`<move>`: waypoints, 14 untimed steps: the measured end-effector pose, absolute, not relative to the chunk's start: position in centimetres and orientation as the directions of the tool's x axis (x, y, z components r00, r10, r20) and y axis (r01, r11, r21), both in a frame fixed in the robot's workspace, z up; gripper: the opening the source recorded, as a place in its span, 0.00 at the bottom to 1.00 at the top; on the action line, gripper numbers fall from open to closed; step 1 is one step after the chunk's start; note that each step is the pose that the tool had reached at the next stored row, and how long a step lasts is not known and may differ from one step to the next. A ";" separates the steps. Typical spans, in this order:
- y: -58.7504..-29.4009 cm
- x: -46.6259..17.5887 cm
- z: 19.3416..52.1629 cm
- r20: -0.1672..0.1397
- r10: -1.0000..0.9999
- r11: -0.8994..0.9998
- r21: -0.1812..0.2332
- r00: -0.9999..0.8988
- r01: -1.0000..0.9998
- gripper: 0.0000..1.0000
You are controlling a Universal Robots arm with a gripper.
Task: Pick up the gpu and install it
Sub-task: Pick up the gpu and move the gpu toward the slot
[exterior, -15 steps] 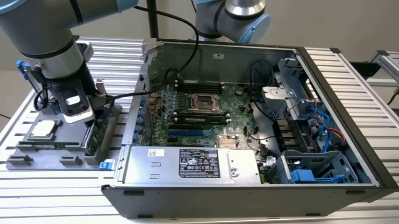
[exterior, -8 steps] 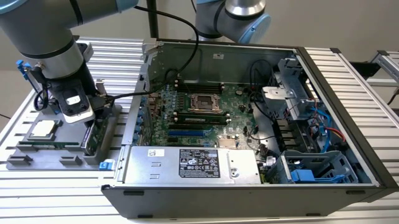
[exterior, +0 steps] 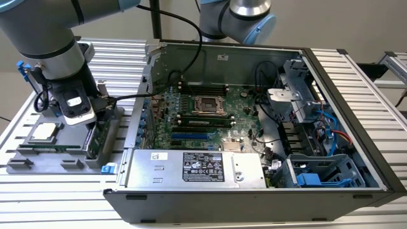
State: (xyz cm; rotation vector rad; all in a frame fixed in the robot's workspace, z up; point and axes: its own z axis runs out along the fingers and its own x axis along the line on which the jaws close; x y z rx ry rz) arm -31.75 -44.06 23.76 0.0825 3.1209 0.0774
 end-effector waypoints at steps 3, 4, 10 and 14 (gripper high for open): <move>-44.1 -31.7 24.1 -0.017 0.053 0.997 0.050 -0.998 0.052 0.00; -44.1 -31.7 24.2 -0.017 0.053 0.997 0.050 -0.998 0.052 0.00; -44.1 -31.7 24.8 -0.017 0.053 0.997 0.050 -0.998 0.052 0.00; -44.1 -31.7 25.1 -0.017 0.053 0.997 0.050 -0.998 0.052 0.00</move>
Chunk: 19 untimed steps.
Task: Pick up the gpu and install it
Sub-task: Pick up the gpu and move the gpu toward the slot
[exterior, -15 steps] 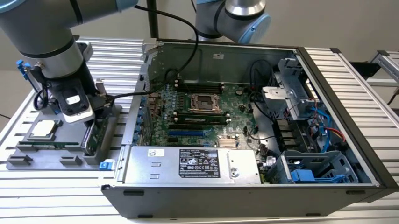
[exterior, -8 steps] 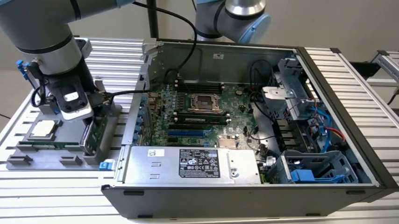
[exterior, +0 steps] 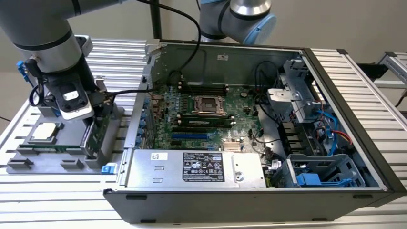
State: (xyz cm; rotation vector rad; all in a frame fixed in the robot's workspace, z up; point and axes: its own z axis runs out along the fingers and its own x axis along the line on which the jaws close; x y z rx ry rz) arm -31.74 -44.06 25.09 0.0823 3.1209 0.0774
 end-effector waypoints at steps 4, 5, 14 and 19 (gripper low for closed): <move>-44.1 -31.7 25.4 -0.017 0.053 0.997 0.050 -0.998 0.052 0.00; -44.1 -31.8 25.4 -0.017 0.053 0.997 0.050 -0.998 0.052 0.00; -44.1 -31.7 25.8 -0.017 0.053 0.997 0.050 -0.998 0.052 0.00; -44.1 -31.8 26.0 -0.017 0.053 0.997 0.050 -0.998 0.052 0.00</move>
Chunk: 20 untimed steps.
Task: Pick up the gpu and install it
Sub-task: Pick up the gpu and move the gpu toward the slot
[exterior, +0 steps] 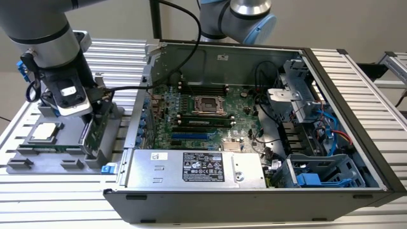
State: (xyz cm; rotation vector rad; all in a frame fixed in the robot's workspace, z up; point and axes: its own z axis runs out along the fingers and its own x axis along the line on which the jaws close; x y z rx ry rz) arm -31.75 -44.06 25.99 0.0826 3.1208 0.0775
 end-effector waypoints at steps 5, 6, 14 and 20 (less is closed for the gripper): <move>-44.1 -31.7 26.1 -0.017 0.053 0.997 0.050 -0.998 0.052 0.00; -44.1 -31.8 26.1 -0.017 0.053 0.997 0.050 -0.998 0.052 0.00; -44.1 -31.7 26.5 -0.017 0.053 0.997 0.050 -0.998 0.052 0.00; -44.1 -31.7 27.0 -0.017 0.053 0.997 0.050 -0.998 0.052 0.00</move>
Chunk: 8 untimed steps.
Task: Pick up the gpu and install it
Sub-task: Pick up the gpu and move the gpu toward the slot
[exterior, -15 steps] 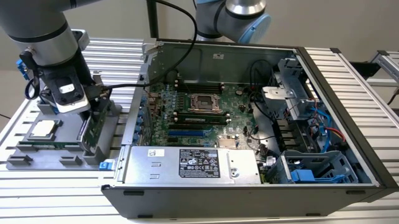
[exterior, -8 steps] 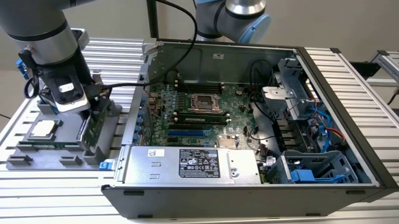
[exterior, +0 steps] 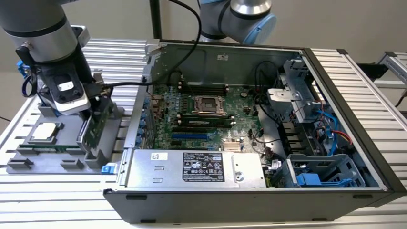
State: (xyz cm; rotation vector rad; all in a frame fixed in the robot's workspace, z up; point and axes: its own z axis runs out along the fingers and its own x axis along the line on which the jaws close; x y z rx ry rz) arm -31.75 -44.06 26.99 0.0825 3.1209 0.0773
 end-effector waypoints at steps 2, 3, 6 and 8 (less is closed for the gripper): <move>-44.1 -31.7 27.1 -0.017 0.053 0.997 0.050 -0.998 0.052 0.00; -44.1 -31.7 27.2 -0.017 0.053 0.997 0.050 -0.998 0.052 0.00; -44.1 -31.7 27.3 -0.017 0.053 0.997 0.050 -0.998 0.052 0.00; -44.1 -31.7 27.4 -0.017 0.053 0.997 0.050 -0.998 0.052 0.00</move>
